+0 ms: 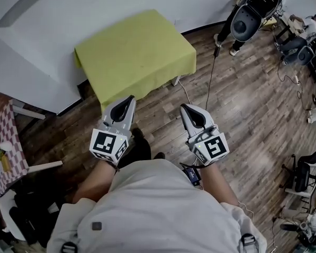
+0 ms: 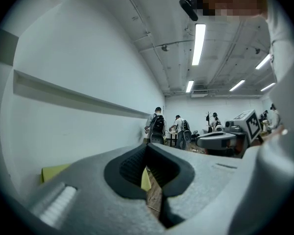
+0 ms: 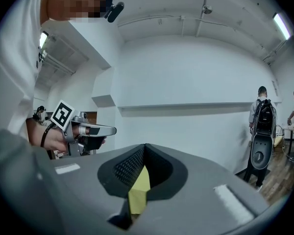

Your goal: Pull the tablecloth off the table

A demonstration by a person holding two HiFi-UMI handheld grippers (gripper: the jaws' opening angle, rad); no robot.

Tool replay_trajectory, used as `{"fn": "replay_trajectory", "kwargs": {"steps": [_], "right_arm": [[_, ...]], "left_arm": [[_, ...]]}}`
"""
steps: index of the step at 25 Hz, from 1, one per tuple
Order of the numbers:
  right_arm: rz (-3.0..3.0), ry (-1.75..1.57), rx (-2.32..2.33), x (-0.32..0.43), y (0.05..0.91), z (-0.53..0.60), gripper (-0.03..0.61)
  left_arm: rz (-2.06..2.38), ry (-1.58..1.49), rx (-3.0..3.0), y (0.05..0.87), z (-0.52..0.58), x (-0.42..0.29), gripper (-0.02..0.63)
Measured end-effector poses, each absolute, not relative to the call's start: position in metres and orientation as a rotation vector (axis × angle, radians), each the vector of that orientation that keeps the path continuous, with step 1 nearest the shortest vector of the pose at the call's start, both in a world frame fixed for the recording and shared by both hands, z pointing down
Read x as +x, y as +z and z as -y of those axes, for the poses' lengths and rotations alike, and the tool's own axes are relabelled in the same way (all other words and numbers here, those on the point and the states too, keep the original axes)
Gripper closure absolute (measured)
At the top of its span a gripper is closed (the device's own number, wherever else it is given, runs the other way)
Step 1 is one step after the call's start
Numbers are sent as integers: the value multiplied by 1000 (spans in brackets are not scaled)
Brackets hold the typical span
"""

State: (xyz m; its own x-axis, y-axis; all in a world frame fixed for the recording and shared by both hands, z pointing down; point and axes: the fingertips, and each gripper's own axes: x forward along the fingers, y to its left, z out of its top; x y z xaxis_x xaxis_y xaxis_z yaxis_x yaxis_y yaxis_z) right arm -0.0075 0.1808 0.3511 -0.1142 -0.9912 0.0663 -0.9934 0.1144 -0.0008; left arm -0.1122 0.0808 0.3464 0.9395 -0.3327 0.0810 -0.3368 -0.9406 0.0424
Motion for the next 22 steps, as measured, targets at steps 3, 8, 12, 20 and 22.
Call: {"fn": "replay_trajectory", "kwargs": {"steps": [3, 8, 12, 20, 22], "right_arm": [[2294, 79, 2052, 4, 355, -153, 569], [2275, 86, 2046, 23, 356, -96, 569], [2274, 93, 2048, 28, 352, -43, 569], [2246, 107, 2083, 42, 350, 31, 569], [2254, 109, 2083, 43, 351, 45, 569]], "left_arm": [[508, 94, 3022, 350, -53, -100, 611], [506, 63, 3019, 351, 9, -78, 611], [500, 45, 3019, 346, 62, -70, 611], [445, 67, 3020, 348, 136, -55, 611], [440, 80, 3021, 351, 148, -53, 611]]}}
